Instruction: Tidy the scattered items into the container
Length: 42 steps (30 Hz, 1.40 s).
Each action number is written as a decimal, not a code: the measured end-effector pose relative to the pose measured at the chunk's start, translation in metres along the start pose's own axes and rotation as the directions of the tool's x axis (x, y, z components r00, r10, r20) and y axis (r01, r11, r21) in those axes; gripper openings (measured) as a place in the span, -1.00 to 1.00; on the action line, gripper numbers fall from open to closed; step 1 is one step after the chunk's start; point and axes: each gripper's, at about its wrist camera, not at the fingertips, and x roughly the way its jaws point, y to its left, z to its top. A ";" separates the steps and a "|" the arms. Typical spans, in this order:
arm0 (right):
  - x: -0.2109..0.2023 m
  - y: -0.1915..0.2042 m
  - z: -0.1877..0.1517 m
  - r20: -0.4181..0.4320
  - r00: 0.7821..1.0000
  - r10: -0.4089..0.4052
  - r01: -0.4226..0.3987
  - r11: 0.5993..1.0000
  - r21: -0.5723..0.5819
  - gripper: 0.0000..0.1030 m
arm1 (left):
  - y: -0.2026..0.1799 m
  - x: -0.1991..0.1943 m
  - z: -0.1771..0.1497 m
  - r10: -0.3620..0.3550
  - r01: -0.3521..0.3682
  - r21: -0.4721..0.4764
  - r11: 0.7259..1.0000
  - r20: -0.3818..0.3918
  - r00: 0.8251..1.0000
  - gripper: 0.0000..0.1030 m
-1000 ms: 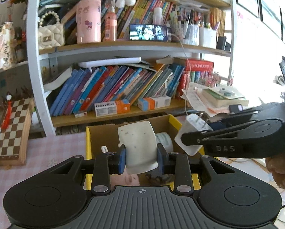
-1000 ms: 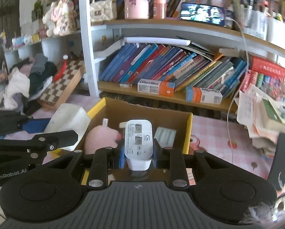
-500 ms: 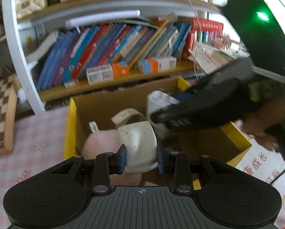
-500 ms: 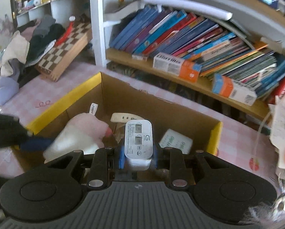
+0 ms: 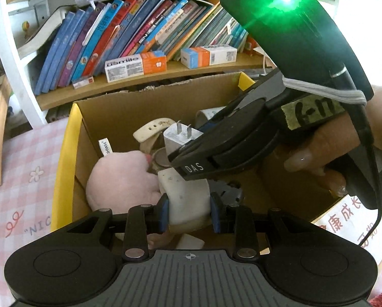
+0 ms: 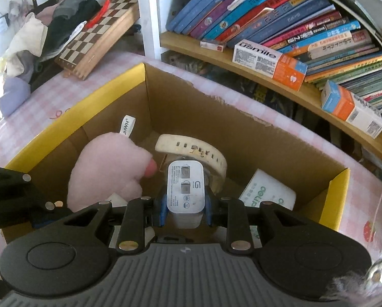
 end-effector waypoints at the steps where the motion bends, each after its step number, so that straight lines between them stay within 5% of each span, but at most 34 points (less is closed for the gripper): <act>1: -0.002 -0.001 0.000 0.009 1.000 0.006 -0.006 1.000 0.006 -0.50 | -0.001 0.000 0.000 0.004 -0.004 0.001 1.000 0.004 1.000 -0.31; 3: -0.008 -0.003 0.002 0.042 0.999 0.016 -0.016 1.000 0.012 -0.27 | -0.004 -0.001 0.001 0.007 -0.007 0.012 1.000 0.011 1.000 -0.21; 6: -0.019 -0.007 0.004 0.085 0.996 0.029 -0.031 0.999 0.028 -0.26 | -0.008 -0.012 0.002 0.011 -0.013 0.035 0.999 0.053 0.999 0.01; 18: -0.121 -0.015 -0.032 0.293 0.956 0.013 -0.055 0.989 0.134 -0.20 | 0.003 -0.078 -0.008 0.048 -0.047 -0.013 0.999 0.187 0.981 0.15; 26: -0.150 -0.006 -0.070 0.288 0.957 -0.029 -0.023 0.984 0.176 -0.19 | 0.015 -0.115 -0.025 0.134 -0.103 -0.127 0.986 0.260 0.956 0.19; 32: -0.155 0.021 -0.095 0.276 0.961 -0.034 -0.049 0.957 0.288 -0.02 | 0.010 -0.136 -0.050 0.174 -0.112 -0.214 0.970 0.300 0.938 0.45; 38: -0.164 0.069 -0.127 0.270 0.952 -0.144 0.057 0.950 0.306 0.23 | 0.002 -0.157 -0.087 0.211 -0.147 -0.230 0.962 0.288 0.934 0.61; 42: -0.174 0.104 -0.152 0.291 0.924 -0.247 0.160 0.943 0.292 0.31 | -0.003 -0.178 -0.115 0.242 -0.173 -0.241 0.955 0.291 0.926 0.74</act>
